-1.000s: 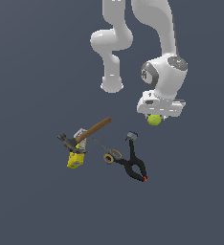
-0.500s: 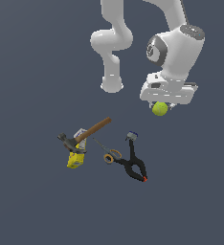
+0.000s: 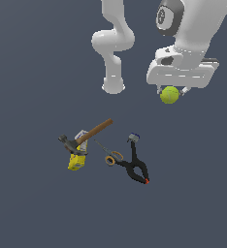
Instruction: Pick up a designated object from a clutter of objects.
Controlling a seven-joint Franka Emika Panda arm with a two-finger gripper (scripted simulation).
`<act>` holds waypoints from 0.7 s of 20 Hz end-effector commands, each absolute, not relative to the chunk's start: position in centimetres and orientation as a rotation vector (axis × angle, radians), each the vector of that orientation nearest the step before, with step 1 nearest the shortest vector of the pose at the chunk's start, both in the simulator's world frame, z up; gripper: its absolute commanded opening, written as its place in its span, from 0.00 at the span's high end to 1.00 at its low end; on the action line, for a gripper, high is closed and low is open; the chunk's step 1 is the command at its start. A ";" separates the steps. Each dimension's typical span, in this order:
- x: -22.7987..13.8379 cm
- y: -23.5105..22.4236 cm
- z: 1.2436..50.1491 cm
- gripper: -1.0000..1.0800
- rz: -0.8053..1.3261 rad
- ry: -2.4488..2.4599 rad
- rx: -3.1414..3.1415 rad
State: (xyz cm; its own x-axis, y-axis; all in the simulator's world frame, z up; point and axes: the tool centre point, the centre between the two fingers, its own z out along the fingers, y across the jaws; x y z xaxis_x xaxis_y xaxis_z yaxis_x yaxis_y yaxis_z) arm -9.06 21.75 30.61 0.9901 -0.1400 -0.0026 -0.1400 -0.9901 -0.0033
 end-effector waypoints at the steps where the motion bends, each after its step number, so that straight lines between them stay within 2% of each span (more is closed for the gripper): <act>1: -8.7 21.7 33.1 1.00 0.002 0.221 -3.131; 8: -7.5 21.5 39.3 1.00 0.001 0.224 -3.132; 14: -6.8 21.4 42.6 1.00 0.000 0.226 -3.133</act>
